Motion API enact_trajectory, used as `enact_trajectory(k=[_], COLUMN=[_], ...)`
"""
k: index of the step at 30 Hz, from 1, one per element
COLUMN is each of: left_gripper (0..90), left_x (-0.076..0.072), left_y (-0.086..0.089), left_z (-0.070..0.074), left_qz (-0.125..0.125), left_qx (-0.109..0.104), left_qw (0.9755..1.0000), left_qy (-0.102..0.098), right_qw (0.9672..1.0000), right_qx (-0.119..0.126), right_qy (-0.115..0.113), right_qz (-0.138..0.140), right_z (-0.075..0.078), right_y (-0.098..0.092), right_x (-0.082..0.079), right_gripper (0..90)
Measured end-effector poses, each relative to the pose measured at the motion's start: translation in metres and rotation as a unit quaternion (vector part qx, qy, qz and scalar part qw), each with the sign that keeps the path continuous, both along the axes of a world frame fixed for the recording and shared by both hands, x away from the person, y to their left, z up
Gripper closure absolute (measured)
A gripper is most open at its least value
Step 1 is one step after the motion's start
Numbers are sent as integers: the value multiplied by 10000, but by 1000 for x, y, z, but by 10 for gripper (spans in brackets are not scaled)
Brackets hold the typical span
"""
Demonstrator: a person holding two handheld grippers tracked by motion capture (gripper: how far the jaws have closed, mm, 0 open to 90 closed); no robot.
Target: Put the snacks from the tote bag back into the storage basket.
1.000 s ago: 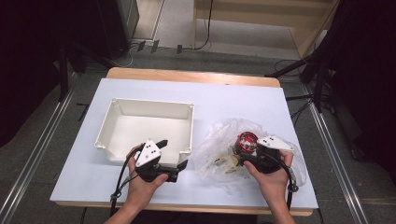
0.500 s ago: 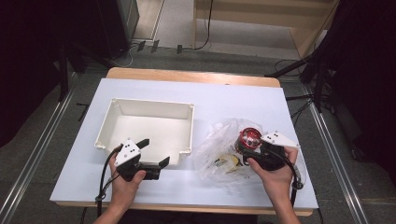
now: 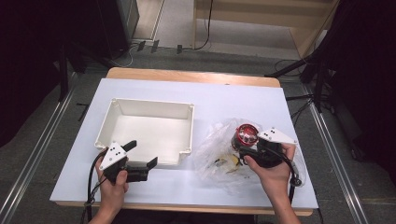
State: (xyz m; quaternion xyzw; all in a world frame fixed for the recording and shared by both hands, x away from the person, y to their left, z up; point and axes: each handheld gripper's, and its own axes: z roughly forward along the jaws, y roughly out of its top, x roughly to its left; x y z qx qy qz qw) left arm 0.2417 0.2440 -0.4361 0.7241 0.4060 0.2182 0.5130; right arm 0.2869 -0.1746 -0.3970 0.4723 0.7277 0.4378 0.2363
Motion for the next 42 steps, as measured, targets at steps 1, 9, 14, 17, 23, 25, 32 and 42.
enact_trajectory(k=[1, 9, 14, 17, 23, 25, 32, 42], left_gripper=[22, 23, 23, 23, 24, 24, 24, 35], left_x=[-1, -5, -11, -14, -18, -20, -22, -24], left_y=[1, 11, 19, 23, 27, 26, 25, 23], left_z=[0, -4, -3, -2, -1, -1, -1, -4], left_qz=[1, 67, 150, 180, 210, 197, 163, 151], left_qx=[23, 79, 29, -8, 36, 44, 66, 153], left_qw=[10000, 9999, 9999, 9998, 9998, 9998, 9998, 9998], left_qy=[6, 45, 41, 0, -37, -45, -35, -43], right_qw=[10000, 10000, 9998, 9996, 9991, 9990, 9984, 9971], right_qx=[1, 76, 86, 109, 130, 128, 178, 238], right_qy=[9, 17, -44, -58, -100, -93, -95, -116], right_qz=[-1, 60, 176, 237, 383, 421, 519, 719], right_z=[0, 3, 7, 10, 13, 13, 17, 21], right_y=[1, 12, 22, 27, 38, 41, 52, 67], right_x=[1, 9, 13, 15, 18, 18, 20, 25], right_gripper=[262, 262, 262, 262, 262, 262, 262, 262])
